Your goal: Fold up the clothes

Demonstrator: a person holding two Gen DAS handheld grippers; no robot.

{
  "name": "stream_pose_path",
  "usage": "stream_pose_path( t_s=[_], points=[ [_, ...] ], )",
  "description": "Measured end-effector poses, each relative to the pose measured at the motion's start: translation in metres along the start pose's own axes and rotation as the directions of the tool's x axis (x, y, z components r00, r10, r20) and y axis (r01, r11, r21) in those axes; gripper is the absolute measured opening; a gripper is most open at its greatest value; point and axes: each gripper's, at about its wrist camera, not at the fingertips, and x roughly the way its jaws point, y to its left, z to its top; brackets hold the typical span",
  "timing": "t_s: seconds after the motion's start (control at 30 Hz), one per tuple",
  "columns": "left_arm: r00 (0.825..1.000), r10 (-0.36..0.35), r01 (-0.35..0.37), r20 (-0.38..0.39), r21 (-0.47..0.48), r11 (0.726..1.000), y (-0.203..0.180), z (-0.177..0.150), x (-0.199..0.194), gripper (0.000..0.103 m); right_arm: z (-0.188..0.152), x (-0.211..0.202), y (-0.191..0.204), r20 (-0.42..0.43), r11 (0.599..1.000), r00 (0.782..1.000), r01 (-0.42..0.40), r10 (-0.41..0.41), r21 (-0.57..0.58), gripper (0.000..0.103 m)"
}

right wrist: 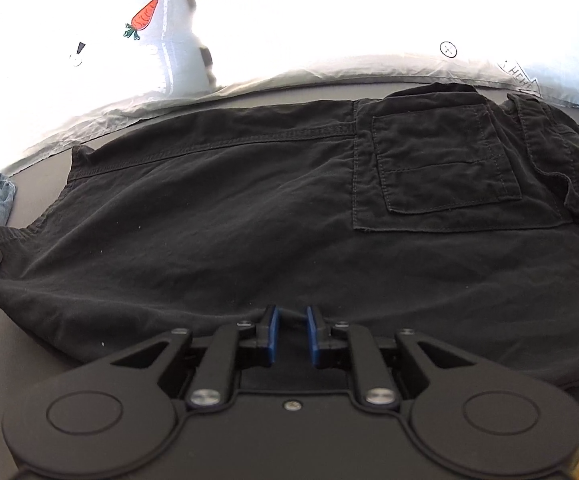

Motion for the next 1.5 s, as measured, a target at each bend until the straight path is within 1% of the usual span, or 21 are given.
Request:
stream_pose_path(
  t_s=[0.13, 0.27, 0.33, 0.4, 0.47, 0.53, 0.57, 0.63, 0.7, 0.77, 0.8, 0.83, 0.9, 0.97, 1.03, 1.17, 1.3, 1.33, 1.4, 1.47, 1.5],
  points=[
    [0.984, -0.172, 0.167, 0.036, 0.102, 0.981, -0.061, 0.009, -0.023, 0.008, 0.015, -0.012, -0.025, 0.060, 0.993, 0.998, -0.010, 0.003, 0.121, 0.016],
    [0.935, -0.353, 0.352, -0.042, 0.243, 0.904, -0.132, -0.016, -0.036, 0.008, 0.030, -0.030, -0.063, 0.138, 0.965, 0.990, -0.021, -0.015, 0.262, 0.016],
    [0.909, -0.397, 0.416, -0.124, 0.270, 0.868, -0.158, -0.036, -0.029, 0.010, 0.032, -0.037, -0.084, 0.158, 0.945, 0.987, -0.022, -0.032, 0.327, 0.016],
    [0.885, -0.402, 0.456, -0.235, 0.262, 0.850, -0.176, -0.064, -0.007, 0.015, 0.032, -0.040, -0.112, 0.157, 0.905, 0.987, -0.036, -0.034, 0.424, 0.016],
    [0.857, -0.367, 0.460, -0.363, 0.216, 0.861, -0.180, -0.086, 0.021, 0.019, 0.027, -0.040, -0.138, 0.150, 0.847, 0.989, -0.074, -0.006, 0.526, 0.016],
    [0.853, -0.309, 0.417, -0.420, 0.195, 0.888, -0.178, -0.100, 0.034, 0.020, 0.020, -0.037, -0.159, 0.153, 0.776, 0.987, -0.136, 0.052, 0.616, 0.017],
    [0.857, -0.307, 0.412, -0.414, 0.191, 0.891, -0.174, -0.103, 0.033, 0.021, 0.017, -0.035, -0.165, 0.158, 0.743, 0.984, -0.167, 0.084, 0.649, 0.018],
    [0.841, -0.346, 0.444, -0.416, 0.162, 0.881, -0.167, -0.100, 0.024, 0.040, 0.011, -0.028, -0.171, 0.172, 0.689, 0.971, -0.237, 0.163, 0.684, 0.024],
    [0.828, -0.397, 0.479, -0.396, 0.132, 0.868, -0.155, -0.094, 0.007, 0.050, 0.007, -0.018, -0.170, 0.190, 0.636, 0.946, -0.317, 0.261, 0.703, 0.027],
    [0.837, -0.426, 0.493, -0.344, 0.137, 0.859, -0.147, -0.086, -0.011, 0.057, 0.005, -0.006, -0.164, 0.203, 0.588, 0.910, -0.392, 0.362, 0.707, 0.034],
    [0.854, -0.416, 0.477, -0.311, 0.151, 0.866, -0.143, -0.084, -0.018, 0.061, 0.004, 0.000, -0.159, 0.201, 0.578, 0.895, -0.415, 0.398, 0.703, 0.036],
    [0.880, -0.386, 0.441, -0.277, 0.171, 0.881, -0.139, -0.083, -0.022, 0.063, 0.003, 0.005, -0.153, 0.187, 0.586, 0.887, -0.424, 0.422, 0.690, 0.036],
    [0.934, -0.276, 0.326, -0.226, 0.226, 0.918, -0.133, -0.080, -0.021, 0.063, 0.003, 0.012, -0.139, 0.144, 0.636, 0.887, -0.420, 0.439, 0.648, 0.038],
    [0.963, -0.175, 0.225, -0.206, 0.249, 0.942, -0.122, -0.079, -0.012, 0.063, 0.002, 0.022, -0.128, 0.105, 0.644, 0.873, -0.428, 0.476, 0.634, 0.042],
    [0.971, -0.099, 0.152, -0.219, 0.244, 0.958, -0.112, -0.081, 0.001, 0.063, 0.001, 0.032, -0.122, 0.097, 0.624, 0.852, -0.449, 0.514, 0.640, 0.047],
    [0.971, -0.052, 0.098, -0.234, 0.192, 0.976, -0.094, -0.093, 0.024, 0.063, 0.008, 0.051, -0.113, 0.078, 0.622, 0.844, -0.451, 0.531, 0.640, 0.049],
    [0.967, -0.080, 0.099, -0.242, 0.065, 0.993, -0.076, -0.100, 0.031, 0.063, 0.018, 0.067, -0.098, 0.045, 0.588, 0.815, -0.455, 0.578, 0.668, 0.052],
    [0.967, -0.091, 0.103, -0.239, 0.041, 0.994, -0.073, -0.102, 0.031, 0.065, 0.023, 0.071, -0.091, 0.019, 0.602, 0.806, -0.456, 0.591, 0.656, 0.052],
    [0.967, -0.106, 0.112, -0.230, 0.015, 0.994, -0.069, -0.105, 0.032, 0.068, 0.034, 0.074, -0.075, -0.016, 0.661, 0.812, -0.462, 0.583, 0.592, 0.051],
    [0.969, -0.098, 0.106, -0.225, 0.027, 0.994, -0.070, -0.106, 0.031, 0.068, 0.044, 0.076, -0.061, -0.049, 0.727, 0.840, -0.437, 0.540, 0.530, 0.040],
    [0.970, -0.093, 0.101, -0.223, 0.027, 0.994, -0.070, -0.106, 0.031, 0.068, 0.049, 0.078, -0.056, -0.069, 0.757, 0.856, -0.412, 0.512, 0.507, 0.026]
  ],
)
